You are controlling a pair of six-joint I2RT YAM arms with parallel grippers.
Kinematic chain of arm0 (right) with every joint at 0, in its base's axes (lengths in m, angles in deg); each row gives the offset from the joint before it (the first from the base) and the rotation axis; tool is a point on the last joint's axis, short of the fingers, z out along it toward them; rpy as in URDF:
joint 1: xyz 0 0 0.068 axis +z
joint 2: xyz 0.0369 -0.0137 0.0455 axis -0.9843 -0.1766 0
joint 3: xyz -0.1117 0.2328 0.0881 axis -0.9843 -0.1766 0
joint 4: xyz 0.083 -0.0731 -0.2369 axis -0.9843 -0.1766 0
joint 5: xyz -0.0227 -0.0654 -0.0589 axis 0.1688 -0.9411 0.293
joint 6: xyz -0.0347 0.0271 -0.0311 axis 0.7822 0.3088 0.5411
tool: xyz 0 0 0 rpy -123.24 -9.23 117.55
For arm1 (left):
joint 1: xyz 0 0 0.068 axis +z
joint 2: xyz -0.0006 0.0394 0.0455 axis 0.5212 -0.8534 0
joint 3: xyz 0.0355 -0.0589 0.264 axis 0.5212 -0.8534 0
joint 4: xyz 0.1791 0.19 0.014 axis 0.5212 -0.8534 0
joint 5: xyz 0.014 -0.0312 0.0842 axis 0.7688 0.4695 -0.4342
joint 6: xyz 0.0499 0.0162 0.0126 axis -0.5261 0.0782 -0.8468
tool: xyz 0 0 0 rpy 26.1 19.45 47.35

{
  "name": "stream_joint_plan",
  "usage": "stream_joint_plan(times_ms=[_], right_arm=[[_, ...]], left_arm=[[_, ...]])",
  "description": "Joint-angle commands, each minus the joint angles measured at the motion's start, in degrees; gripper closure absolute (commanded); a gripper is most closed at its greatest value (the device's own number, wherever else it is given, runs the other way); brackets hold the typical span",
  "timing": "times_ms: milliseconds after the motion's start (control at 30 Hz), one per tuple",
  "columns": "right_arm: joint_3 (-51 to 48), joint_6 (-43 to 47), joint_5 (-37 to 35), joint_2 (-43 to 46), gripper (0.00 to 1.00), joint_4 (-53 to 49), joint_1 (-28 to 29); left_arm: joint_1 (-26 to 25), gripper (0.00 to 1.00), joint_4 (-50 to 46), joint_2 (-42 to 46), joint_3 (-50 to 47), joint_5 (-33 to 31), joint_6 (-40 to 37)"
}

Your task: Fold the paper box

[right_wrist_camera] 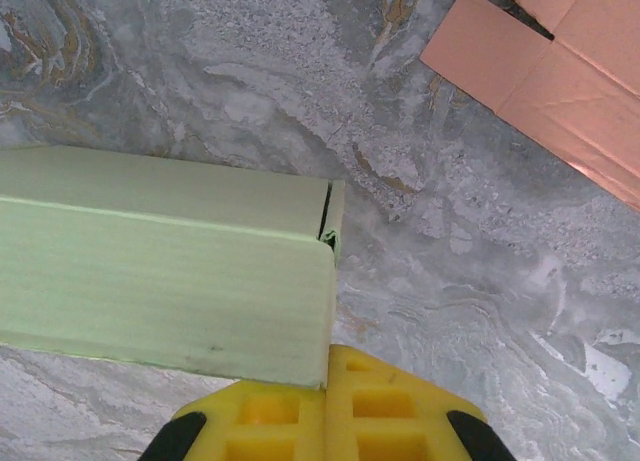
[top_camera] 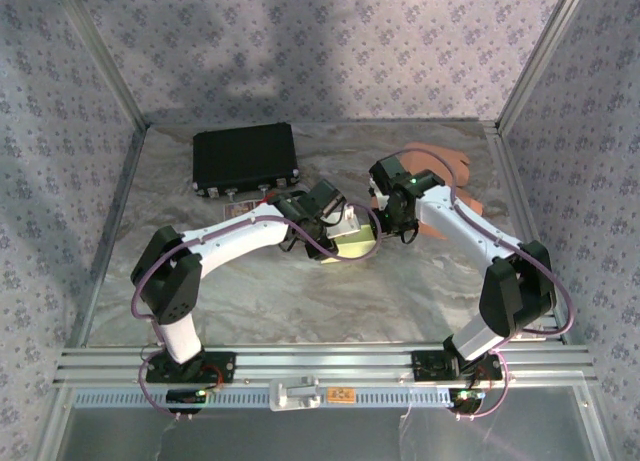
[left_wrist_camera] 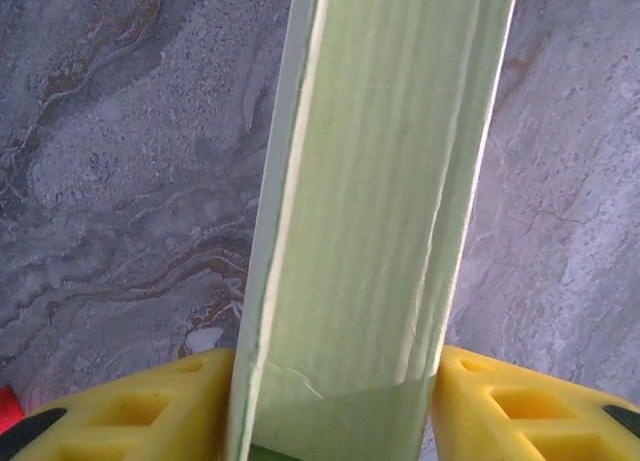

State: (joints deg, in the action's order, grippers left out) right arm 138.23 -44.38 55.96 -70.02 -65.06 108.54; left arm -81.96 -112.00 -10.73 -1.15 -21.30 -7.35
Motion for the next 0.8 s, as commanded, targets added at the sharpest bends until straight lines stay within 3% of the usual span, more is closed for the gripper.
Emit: stream_joint_plan(times_ms=[0,400,767], right_arm=[[3.05,-2.54,0.35,-0.21,1.0,-4.33,0.29],[8.31,-2.5,4.51,-3.95,1.0,-13.64,0.24],[7.07,-5.52,0.45,-5.81,1.0,-7.22,0.65]], left_arm=[[0.0,0.48,-1.31,-0.6,2.05,-0.61,0.74],[-0.12,0.46,-1.36,-1.31,2.49,-1.23,0.17],[0.38,0.46,-1.33,-2.02,3.46,-0.5,1.18]])
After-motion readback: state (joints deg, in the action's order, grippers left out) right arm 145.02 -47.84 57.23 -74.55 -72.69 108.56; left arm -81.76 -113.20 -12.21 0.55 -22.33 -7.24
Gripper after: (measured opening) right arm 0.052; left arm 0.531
